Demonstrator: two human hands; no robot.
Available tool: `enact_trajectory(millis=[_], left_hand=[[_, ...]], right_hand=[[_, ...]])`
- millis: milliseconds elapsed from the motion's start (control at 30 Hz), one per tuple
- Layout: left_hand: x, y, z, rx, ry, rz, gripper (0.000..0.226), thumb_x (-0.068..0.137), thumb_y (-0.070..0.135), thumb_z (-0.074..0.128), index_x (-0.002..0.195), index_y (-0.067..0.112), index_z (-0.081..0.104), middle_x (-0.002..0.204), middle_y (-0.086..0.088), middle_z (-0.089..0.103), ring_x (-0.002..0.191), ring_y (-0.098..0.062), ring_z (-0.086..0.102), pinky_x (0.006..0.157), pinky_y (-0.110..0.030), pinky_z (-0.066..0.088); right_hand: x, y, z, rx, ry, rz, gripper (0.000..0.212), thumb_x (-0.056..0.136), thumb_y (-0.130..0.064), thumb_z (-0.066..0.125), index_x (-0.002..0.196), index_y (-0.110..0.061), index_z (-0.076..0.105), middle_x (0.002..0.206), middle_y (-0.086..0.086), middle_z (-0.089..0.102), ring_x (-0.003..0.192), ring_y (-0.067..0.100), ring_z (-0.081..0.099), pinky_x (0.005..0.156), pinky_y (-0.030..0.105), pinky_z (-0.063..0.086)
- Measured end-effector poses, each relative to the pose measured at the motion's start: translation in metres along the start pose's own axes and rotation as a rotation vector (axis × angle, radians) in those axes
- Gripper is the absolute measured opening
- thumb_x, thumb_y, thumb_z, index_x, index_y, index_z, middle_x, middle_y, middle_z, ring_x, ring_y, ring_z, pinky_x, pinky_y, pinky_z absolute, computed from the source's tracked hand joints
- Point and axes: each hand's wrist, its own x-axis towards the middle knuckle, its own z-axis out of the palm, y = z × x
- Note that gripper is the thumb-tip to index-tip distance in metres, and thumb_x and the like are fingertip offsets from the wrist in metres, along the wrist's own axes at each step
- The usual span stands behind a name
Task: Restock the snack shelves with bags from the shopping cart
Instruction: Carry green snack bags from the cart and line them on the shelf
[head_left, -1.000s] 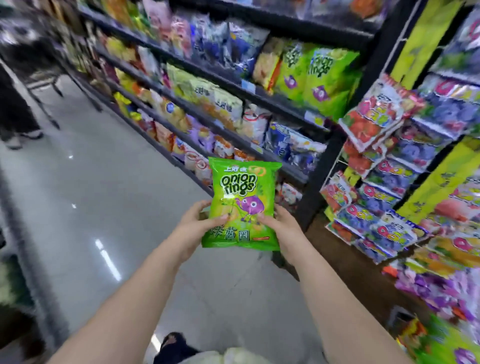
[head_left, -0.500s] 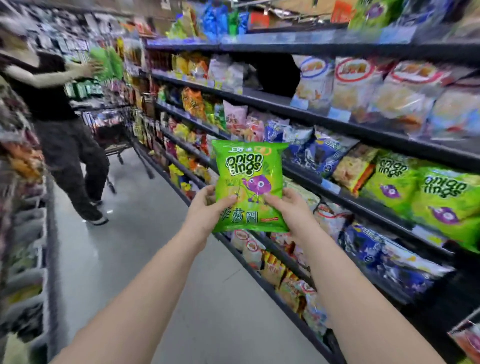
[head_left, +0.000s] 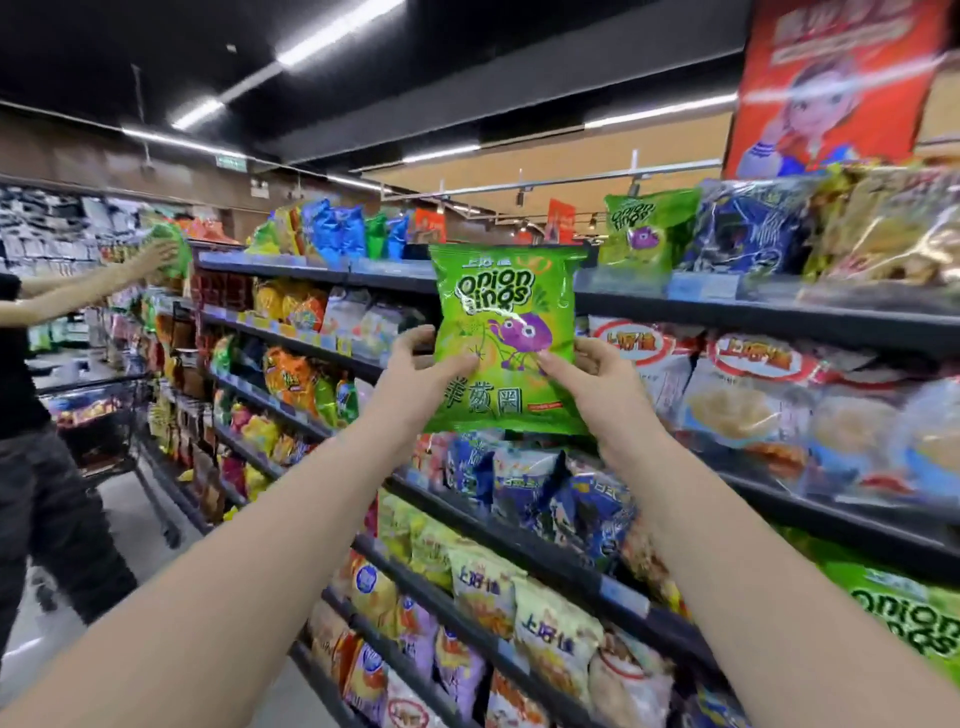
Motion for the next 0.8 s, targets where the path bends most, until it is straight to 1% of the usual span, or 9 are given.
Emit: enact_trajectory(millis=[100,167,233,367,467,500,600,700,800], left_hand=[[0.06,0.013,0.028,-0.031,0.034,0.085,0.059,0.085,0.026,0.074,0.135,0.022,0.043,0.113,-0.005,0.061,0.092,-0.01,0.061,0.074,-0.02,0.05],[0.095,0.021,0.046,-0.038,0.02,0.14,0.051,0.087,0.025,0.072,0.131,0.023,0.046,0.103,0.001,0.061,0.08,0.0,0.058,0.055,-0.008,0.044],[0.13,0.025,0.063,-0.07,-0.002,0.178,0.048,0.087,0.024,0.072,0.129,0.024,0.048,0.099,0.0,0.063,0.075,0.001,0.06,0.05,-0.008,0.043],[0.19,0.035,0.092,-0.117,-0.079,0.236,0.047,0.086,0.024,0.073,0.125,0.025,0.048,0.107,-0.005,0.063,0.085,-0.008,0.066,0.057,-0.015,0.049],[0.233,0.042,0.112,-0.105,-0.124,0.311,0.045,0.086,0.026,0.074,0.123,0.025,0.049,0.109,-0.004,0.065,0.088,-0.008,0.065,0.058,-0.011,0.046],[0.246,0.044,0.119,-0.109,-0.146,0.324,0.044,0.086,0.025,0.074,0.121,0.027,0.048,0.107,-0.002,0.064,0.086,-0.006,0.064,0.056,-0.009,0.045],[0.284,0.049,0.137,-0.15,-0.235,0.355,0.047,0.086,0.022,0.074,0.123,0.026,0.047,0.106,-0.001,0.067,0.088,-0.011,0.068,0.064,-0.016,0.05],[0.316,0.05,0.155,-0.133,-0.317,0.378,0.053,0.083,0.024,0.077,0.126,0.028,0.045,0.106,-0.001,0.067,0.095,-0.016,0.068,0.077,-0.028,0.051],[0.337,0.045,0.17,-0.087,-0.457,0.363,0.056,0.085,0.02,0.075,0.126,0.03,0.039,0.105,-0.004,0.064,0.085,-0.011,0.065,0.069,-0.023,0.049]], right_hand=[[0.052,-0.016,-0.017,-0.025,0.04,-0.08,0.05,0.079,-0.018,0.079,0.122,-0.005,0.055,0.106,0.011,0.07,0.087,0.015,0.071,0.081,0.036,0.059],[0.086,-0.023,-0.028,-0.047,0.069,-0.121,0.04,0.082,-0.011,0.075,0.116,-0.009,0.054,0.095,0.001,0.069,0.073,0.002,0.069,0.068,0.022,0.057],[0.117,-0.029,-0.036,-0.087,0.097,-0.168,0.045,0.084,-0.012,0.074,0.122,-0.014,0.05,0.097,-0.004,0.066,0.073,-0.001,0.068,0.064,0.015,0.052],[0.17,-0.037,-0.052,-0.208,0.178,-0.237,0.054,0.085,-0.019,0.073,0.133,-0.014,0.049,0.101,-0.005,0.06,0.084,0.002,0.063,0.068,0.009,0.049],[0.204,-0.044,-0.059,-0.303,0.268,-0.298,0.058,0.082,-0.026,0.077,0.132,-0.013,0.051,0.111,0.006,0.064,0.097,0.015,0.066,0.087,0.026,0.053],[0.214,-0.046,-0.063,-0.317,0.285,-0.309,0.056,0.08,-0.027,0.077,0.129,-0.014,0.052,0.109,0.006,0.066,0.096,0.012,0.067,0.088,0.029,0.055],[0.238,-0.052,-0.068,-0.405,0.362,-0.346,0.039,0.087,-0.018,0.072,0.119,-0.02,0.051,0.097,-0.006,0.065,0.077,-0.009,0.065,0.067,0.011,0.05],[0.259,-0.054,-0.075,-0.468,0.474,-0.344,0.049,0.088,-0.017,0.07,0.13,-0.025,0.046,0.108,-0.002,0.062,0.088,0.007,0.063,0.069,0.017,0.051],[0.269,-0.046,-0.079,-0.564,0.547,-0.311,0.062,0.089,-0.015,0.069,0.138,-0.034,0.037,0.113,0.006,0.056,0.086,0.014,0.063,0.078,0.026,0.055]])
